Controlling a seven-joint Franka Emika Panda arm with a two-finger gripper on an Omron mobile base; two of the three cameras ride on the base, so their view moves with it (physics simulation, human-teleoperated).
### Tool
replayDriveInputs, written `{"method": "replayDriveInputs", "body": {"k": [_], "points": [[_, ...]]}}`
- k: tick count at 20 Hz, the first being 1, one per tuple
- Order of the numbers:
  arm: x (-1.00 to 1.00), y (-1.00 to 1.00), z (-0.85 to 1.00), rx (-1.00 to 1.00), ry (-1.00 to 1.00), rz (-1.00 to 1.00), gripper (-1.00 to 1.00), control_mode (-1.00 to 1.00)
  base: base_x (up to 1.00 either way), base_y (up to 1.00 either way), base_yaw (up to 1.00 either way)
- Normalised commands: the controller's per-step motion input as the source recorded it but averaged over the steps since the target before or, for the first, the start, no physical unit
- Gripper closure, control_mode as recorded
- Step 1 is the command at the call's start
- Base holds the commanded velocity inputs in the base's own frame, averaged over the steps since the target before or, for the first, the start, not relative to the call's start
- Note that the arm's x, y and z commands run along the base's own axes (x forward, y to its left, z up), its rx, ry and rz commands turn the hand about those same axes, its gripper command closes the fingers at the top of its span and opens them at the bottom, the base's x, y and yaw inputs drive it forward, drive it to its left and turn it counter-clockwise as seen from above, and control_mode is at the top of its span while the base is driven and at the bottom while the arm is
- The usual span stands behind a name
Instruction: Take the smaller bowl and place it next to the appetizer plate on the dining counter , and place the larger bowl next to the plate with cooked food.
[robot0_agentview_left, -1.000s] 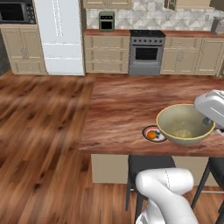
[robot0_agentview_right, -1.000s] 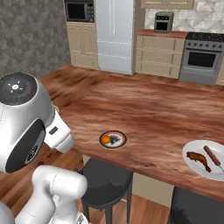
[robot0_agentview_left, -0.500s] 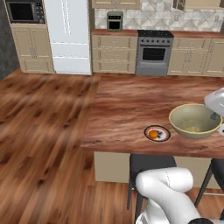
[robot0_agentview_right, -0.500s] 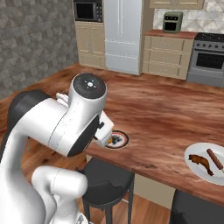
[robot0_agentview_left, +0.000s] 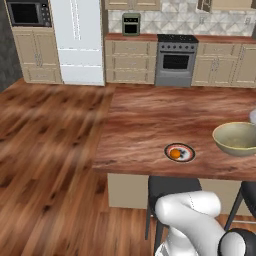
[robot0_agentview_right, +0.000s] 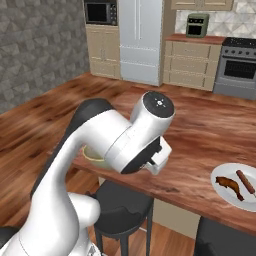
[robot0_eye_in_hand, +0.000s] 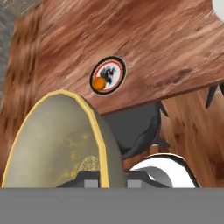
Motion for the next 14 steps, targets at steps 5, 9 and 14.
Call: {"method": "replayDriveInputs", "body": {"k": [5, 9, 14], "points": [[0.34, -0.06, -0.33, 0.0, 0.06, -0.44, 1.0, -1.0, 0.0, 0.0, 0.0], [0.41, -0.01, -0.28, 0.0, 0.01, -0.44, 1.0, -1.0, 0.0, 0.0, 0.0], [0.4, -0.15, -0.29, 0.0, 0.0, -0.32, 1.0, -1.0, 0.0, 0.0, 0.0]]}}
